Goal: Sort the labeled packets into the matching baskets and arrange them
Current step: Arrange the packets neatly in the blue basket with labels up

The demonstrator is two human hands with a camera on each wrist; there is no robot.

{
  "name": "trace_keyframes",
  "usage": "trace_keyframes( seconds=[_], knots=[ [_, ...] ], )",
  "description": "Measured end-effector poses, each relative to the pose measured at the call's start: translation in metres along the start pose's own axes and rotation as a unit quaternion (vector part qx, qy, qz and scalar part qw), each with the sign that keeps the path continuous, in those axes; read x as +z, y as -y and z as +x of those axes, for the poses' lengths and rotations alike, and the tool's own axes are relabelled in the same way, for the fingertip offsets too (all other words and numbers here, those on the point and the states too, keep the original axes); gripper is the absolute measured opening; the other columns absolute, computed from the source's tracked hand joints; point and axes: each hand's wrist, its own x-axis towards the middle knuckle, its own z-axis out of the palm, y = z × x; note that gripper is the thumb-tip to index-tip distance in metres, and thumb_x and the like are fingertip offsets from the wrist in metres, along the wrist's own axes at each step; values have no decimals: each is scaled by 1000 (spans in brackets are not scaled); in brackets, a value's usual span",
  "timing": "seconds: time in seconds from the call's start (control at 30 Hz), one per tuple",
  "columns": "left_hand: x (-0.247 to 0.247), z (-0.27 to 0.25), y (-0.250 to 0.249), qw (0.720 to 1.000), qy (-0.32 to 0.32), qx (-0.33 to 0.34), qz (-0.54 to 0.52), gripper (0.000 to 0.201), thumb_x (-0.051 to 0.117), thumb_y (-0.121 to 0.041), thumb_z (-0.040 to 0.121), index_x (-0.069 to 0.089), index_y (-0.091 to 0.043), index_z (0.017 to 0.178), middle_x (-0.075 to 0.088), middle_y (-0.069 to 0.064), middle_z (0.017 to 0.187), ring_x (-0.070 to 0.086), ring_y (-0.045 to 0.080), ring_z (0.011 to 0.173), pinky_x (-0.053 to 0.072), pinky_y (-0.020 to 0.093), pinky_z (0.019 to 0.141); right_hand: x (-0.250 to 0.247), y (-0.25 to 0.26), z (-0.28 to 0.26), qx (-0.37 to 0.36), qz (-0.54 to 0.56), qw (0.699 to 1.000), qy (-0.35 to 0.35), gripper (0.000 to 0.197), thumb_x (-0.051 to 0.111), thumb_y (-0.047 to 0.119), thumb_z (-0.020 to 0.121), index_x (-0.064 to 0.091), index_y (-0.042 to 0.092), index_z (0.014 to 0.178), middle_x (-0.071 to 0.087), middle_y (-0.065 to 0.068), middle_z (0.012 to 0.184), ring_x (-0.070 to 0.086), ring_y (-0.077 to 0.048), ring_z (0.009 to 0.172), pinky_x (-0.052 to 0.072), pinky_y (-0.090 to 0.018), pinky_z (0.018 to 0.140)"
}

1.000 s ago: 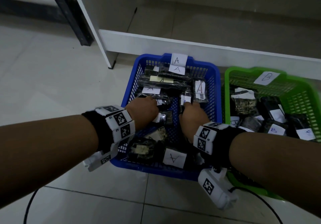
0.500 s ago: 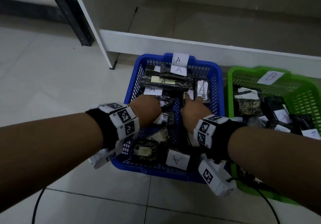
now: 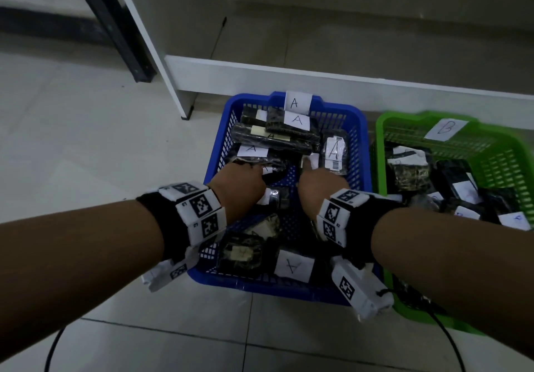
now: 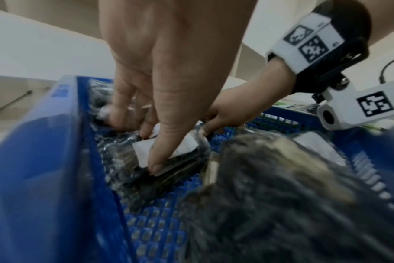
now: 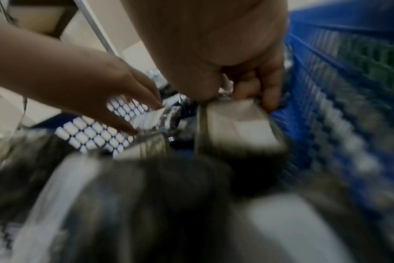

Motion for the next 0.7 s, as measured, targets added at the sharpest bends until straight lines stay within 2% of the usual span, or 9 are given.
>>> trace_keyframes(
  seconds=[0.03,0.07,0.13,0.17,0.27,0.37,0.43,0.57,0.7],
  knots=[
    [-1,-3,-1,1000,2,-9,5,36,47,-13,94,50,-8,129,51,12,125,56,29,107,39,33,69,1,-2,-2,8,-2,1000,-15,51,43,15,95,27,7,142,59,-19,116,61,-31,88,35,-31,55],
    [-2,-5,-1,1000,7,-13,7,33,47,-12,94,51,-6,126,51,12,124,57,30,106,41,34,71,6,-1,-5,13,-17,999,-50,55,41,16,97,18,8,147,59,-18,115,61,-32,93,37,-33,60],
    [-3,-8,-2,1000,16,-14,-12,30,47,-10,94,52,-6,123,51,13,124,58,30,105,42,35,72,13,-2,-7,11,-47,996,-80,62,40,18,98,6,8,149,61,-15,109,62,-30,91,38,-33,62],
    [-3,-9,-1,999,14,-21,-37,32,48,-13,94,49,-6,125,51,12,124,58,29,104,41,34,71,13,-4,-8,8,-33,997,-70,65,42,18,97,4,8,149,62,-14,108,62,-29,89,39,-33,61],
    [-4,-9,2,993,-17,-53,-107,37,49,-24,94,42,-10,127,50,10,123,60,28,100,45,36,67,8,-12,-3,20,9,998,-55,65,47,22,95,10,9,148,63,-13,107,63,-29,87,45,-34,63],
    [-1,-7,2,992,-29,-64,-106,38,43,-26,96,41,-9,130,49,10,124,60,29,98,45,36,66,10,-11,2,22,87,995,-43,60,46,29,97,17,10,145,62,-13,110,62,-28,89,48,-33,66],
    [2,-6,1,992,-28,-68,-104,42,41,-29,97,38,-8,133,47,10,127,60,29,100,46,37,68,9,-12,6,23,154,988,-18,64,49,33,95,16,12,145,60,-13,113,61,-29,92,46,-31,67],
    [8,-5,0,988,-8,-76,-134,55,44,-35,96,27,-9,142,37,11,136,58,29,104,48,38,71,4,-11,10,39,176,984,0,69,51,26,94,11,14,149,55,-18,124,58,-31,104,46,-32,75],
    [6,-4,2,986,34,-52,-154,66,44,-42,96,19,-10,147,21,16,147,58,30,105,48,37,75,4,3,8,74,186,980,-11,67,45,37,95,14,15,150,52,-21,127,55,-33,107,40,-30,69]
  ],
)
